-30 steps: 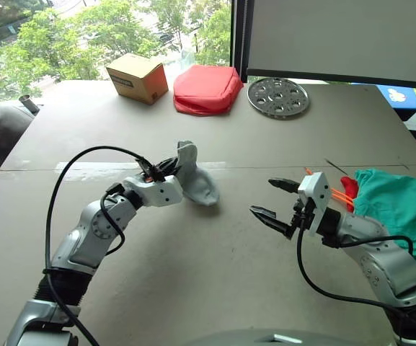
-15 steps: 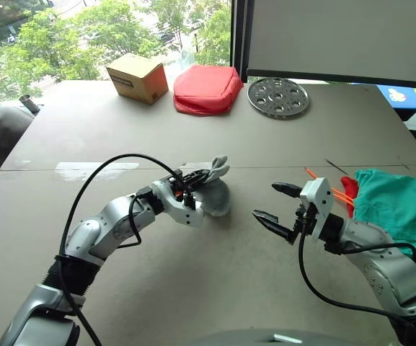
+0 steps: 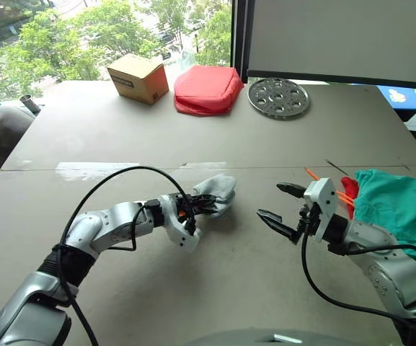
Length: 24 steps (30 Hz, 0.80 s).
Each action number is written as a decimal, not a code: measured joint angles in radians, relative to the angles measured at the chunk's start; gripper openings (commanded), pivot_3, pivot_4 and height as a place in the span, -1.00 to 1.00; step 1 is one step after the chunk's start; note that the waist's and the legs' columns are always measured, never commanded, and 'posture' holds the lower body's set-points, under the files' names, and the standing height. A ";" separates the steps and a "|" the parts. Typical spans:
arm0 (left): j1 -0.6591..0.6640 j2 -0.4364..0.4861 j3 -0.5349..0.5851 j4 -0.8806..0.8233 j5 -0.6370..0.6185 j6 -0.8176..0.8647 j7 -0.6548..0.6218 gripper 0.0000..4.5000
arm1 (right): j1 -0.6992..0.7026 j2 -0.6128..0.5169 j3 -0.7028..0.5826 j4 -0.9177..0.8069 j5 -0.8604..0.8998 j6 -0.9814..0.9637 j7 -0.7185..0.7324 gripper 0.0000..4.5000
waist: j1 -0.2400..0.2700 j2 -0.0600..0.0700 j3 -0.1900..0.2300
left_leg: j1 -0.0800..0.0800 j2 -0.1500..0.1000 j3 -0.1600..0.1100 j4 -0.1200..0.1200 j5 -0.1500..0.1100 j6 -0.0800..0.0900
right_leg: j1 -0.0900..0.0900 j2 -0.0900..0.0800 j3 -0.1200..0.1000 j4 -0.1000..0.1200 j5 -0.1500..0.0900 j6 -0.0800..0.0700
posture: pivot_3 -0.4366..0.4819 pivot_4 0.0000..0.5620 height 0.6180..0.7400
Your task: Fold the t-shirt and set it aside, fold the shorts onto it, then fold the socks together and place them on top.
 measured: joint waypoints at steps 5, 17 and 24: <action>-0.004 0.043 -0.002 0.008 -0.213 -0.033 -0.110 0.65 | 0.000 0.000 -0.001 0.000 0.000 0.000 0.000 1.00 | -0.001 -0.001 -0.001 | 0.001 0.001 0.000 0.000 0.000 0.000 | 0.000 0.000 0.000 0.000 0.000 0.000 | -0.05 -0.47 0.98; 0.234 0.322 0.159 -0.527 -1.908 0.842 -0.470 -0.31 | -0.005 0.006 -0.005 0.042 -0.022 -0.029 0.018 1.00 | -0.008 0.004 0.005 | 0.001 0.001 -0.004 0.001 0.000 0.001 | 0.000 -0.001 0.004 0.001 -0.003 0.004 | -0.05 -0.47 0.98; -0.048 -0.029 0.133 -0.359 -1.938 1.223 -0.272 -0.96 | 0.002 0.004 -0.005 0.031 -0.024 -0.032 0.016 1.00 | -0.018 -0.002 0.003 | 0.002 -0.004 -0.002 0.002 0.000 0.000 | 0.004 0.004 0.003 0.001 0.002 0.004 | -0.05 -0.47 0.98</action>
